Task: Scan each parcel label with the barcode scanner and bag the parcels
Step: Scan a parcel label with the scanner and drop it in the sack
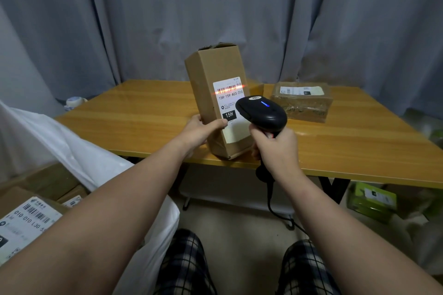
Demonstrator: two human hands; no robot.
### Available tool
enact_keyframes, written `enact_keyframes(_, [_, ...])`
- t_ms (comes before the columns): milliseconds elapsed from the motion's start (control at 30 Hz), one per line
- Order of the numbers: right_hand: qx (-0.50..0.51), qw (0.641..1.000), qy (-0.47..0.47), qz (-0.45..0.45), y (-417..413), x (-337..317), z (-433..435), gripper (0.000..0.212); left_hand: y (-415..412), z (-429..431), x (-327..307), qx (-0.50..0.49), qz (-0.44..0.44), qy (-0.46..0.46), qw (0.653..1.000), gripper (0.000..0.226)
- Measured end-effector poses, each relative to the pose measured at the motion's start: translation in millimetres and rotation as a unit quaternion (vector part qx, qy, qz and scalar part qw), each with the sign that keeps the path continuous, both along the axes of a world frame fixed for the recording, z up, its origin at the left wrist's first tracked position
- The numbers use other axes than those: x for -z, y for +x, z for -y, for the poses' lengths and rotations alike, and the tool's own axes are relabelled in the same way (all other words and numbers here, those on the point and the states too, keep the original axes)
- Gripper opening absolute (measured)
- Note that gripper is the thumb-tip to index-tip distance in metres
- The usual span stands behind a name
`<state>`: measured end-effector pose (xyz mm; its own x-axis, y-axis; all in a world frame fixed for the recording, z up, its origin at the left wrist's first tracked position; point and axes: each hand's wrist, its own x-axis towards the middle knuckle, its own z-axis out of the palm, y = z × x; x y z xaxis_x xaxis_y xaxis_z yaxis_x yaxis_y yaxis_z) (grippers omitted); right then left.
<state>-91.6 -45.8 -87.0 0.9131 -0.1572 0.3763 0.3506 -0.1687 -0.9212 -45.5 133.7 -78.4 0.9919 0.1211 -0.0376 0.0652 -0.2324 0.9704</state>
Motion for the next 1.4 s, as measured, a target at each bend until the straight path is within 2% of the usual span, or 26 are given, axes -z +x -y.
enact_keyframes(333, [-0.016, 1.000, 0.017, -0.006, -1.8, -0.3, 1.1, 0.020, -13.6, 7.1, -7.7, -0.007, 0.002, -0.008, 1.000, 0.066])
enact_keyframes(433, [-0.029, 0.999, 0.023, 0.005, -7.5, -5.9, -3.9, 0.028, -27.3, 6.1, -11.9, -0.022, 0.016, -0.034, 0.999, 0.070])
enact_keyframes(567, [-0.063, 0.997, 0.035, 0.029, -22.3, -24.4, -23.1, 0.028, -59.0, -6.2, -27.0, -0.045, 0.041, -0.048, 0.997, 0.068])
enact_keyframes(667, [-0.115, 0.992, 0.040, 0.030, -43.9, -34.7, -44.4, 0.030, -95.5, -29.3, -39.1, -0.086, 0.063, -0.042, 0.993, 0.064])
enact_keyframes(800, [-0.240, 0.969, 0.048, 0.001, -76.1, -36.3, -72.4, 0.017, -154.1, -74.7, -50.2, -0.184, 0.104, -0.041, 0.977, 0.059])
enact_keyframes(900, [-0.280, 0.959, -0.014, -0.043, -88.6, -27.3, -99.6, 0.009, -202.7, -118.7, -55.1, -0.251, 0.102, 0.017, 0.962, 0.076])
enact_keyframes(967, [-0.275, 0.957, -0.032, -0.083, -89.5, -18.0, -116.5, 0.011, -231.1, -145.9, -57.7, -0.286, 0.085, 0.052, 0.953, 0.068])
enact_keyframes(1033, [-0.260, 0.956, -0.073, -0.114, -88.2, -7.8, -127.8, 0.013, -253.9, -167.7, -58.5, -0.304, 0.051, 0.088, 0.947, 0.071])
enact_keyframes(1100, [-0.265, 0.945, -0.134, -0.136, -86.8, 2.4, -134.7, 0.020, -271.1, -180.8, -57.7, -0.269, -0.010, 0.149, 0.951, 0.071])
enact_keyframes(1167, [-0.285, 0.927, -0.191, -0.150, -86.9, 13.1, -139.4, 0.020, -278.5, -187.6, -49.9, -0.214, -0.081, 0.217, 0.949, 0.081])
enact_keyframes(1200, [-0.287, 0.919, -0.225, -0.153, -87.1, 19.9, -141.5, 0.028, -279.2, -190.0, -43.7, -0.194, -0.114, 0.260, 0.939, 0.088])
enact_keyframes(1267, [-0.260, 0.909, -0.285, -0.156, -86.9, 33.0, -147.9, 0.044, -276.9, -195.2, -25.8, -0.178, -0.171, 0.384, 0.890, 0.091])
enact_keyframes(1333, [-0.206, 0.917, -0.300, -0.162, -87.3, 39.7, -154.4, 0.037, -272.9, -199.6, -8.4, -0.190, -0.204, 0.465, 0.841, 0.082])
enact_keyframes(1400, [-0.164, 0.935, -0.265, -0.171, -87.7, 32.3, -161.8, 0.016, -269.8, -203.5, -3.2, -0.201, -0.214, 0.457, 0.840, 0.075])
